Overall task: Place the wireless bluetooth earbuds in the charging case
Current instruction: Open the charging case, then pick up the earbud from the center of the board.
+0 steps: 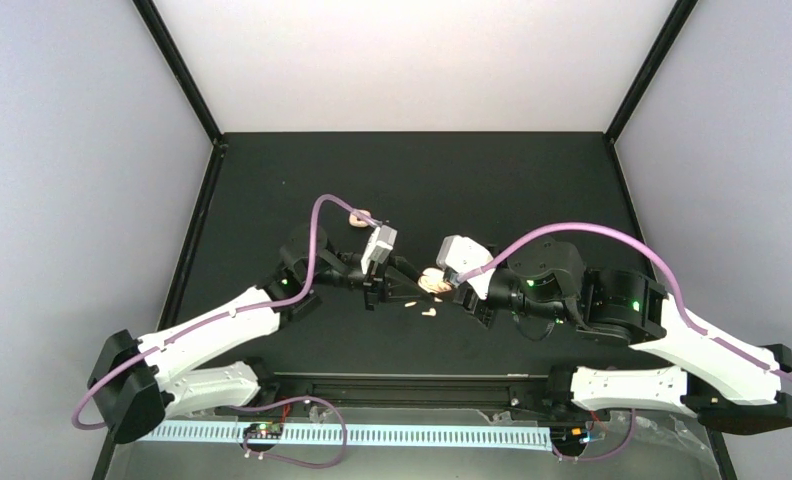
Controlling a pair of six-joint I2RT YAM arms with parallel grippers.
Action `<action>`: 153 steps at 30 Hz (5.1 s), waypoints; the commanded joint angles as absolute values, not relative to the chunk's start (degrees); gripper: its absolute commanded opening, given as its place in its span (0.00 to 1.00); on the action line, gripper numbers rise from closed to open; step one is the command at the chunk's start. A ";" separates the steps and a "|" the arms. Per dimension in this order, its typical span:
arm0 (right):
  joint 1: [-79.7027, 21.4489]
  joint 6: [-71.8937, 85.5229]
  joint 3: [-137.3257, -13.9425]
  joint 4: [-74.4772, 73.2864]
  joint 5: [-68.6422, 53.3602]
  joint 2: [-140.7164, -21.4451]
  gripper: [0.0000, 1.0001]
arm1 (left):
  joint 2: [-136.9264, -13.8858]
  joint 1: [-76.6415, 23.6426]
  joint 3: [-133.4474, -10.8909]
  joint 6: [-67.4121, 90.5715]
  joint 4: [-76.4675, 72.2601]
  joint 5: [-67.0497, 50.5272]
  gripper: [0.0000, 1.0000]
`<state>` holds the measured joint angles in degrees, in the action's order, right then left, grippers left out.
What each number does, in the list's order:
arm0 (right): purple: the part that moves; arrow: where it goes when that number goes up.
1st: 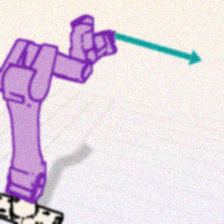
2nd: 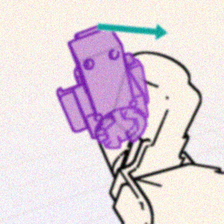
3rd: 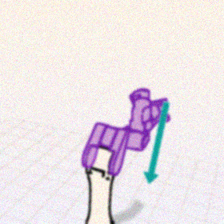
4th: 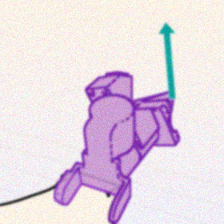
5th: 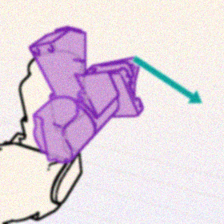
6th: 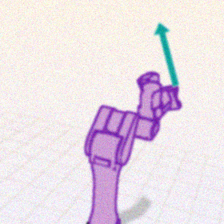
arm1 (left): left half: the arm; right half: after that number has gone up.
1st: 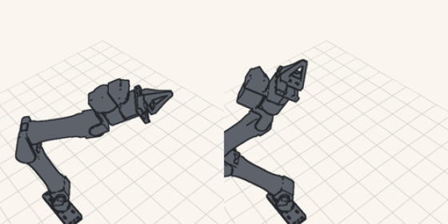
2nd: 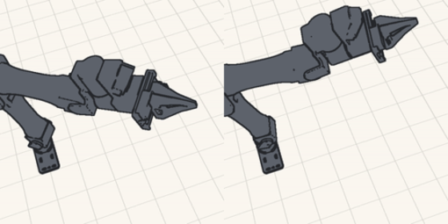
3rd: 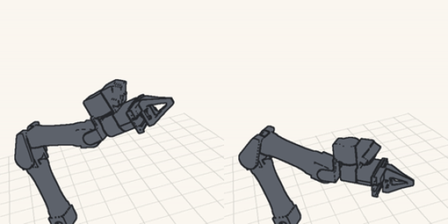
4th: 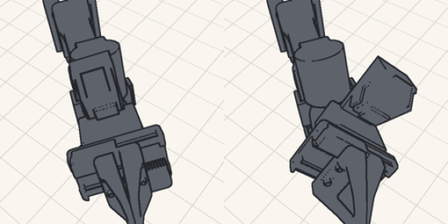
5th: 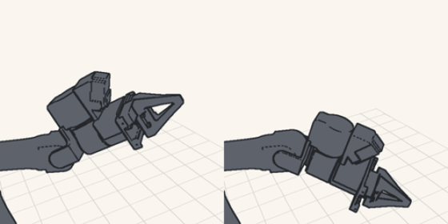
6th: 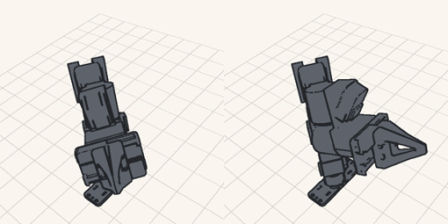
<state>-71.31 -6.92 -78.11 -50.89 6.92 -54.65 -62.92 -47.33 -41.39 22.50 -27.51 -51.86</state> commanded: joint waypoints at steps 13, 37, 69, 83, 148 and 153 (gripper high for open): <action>-71.71 -3.44 -79.14 -47.02 10.46 -53.80 0.41 | -55.87 -49.29 -37.27 14.58 -33.58 -49.42 0.02; -71.72 0.37 -80.85 -45.60 6.47 -54.21 0.46 | -49.16 -50.89 -36.75 5.50 -24.93 -42.59 0.02; -71.72 6.63 -75.72 -40.93 9.91 -47.36 0.59 | -41.91 -50.89 -32.47 5.76 -21.76 -36.01 0.01; -67.04 31.31 -49.01 -31.20 14.85 -48.94 0.55 | -18.23 -50.80 -27.12 -0.32 -4.32 -19.52 0.02; -52.90 62.93 -34.33 -10.77 6.96 -82.68 0.07 | -14.85 -50.80 -24.79 0.99 -2.36 -18.61 0.02; -51.25 60.68 -36.63 -11.80 7.46 -83.91 0.06 | -15.11 -50.80 -24.79 0.96 -2.25 -18.49 0.02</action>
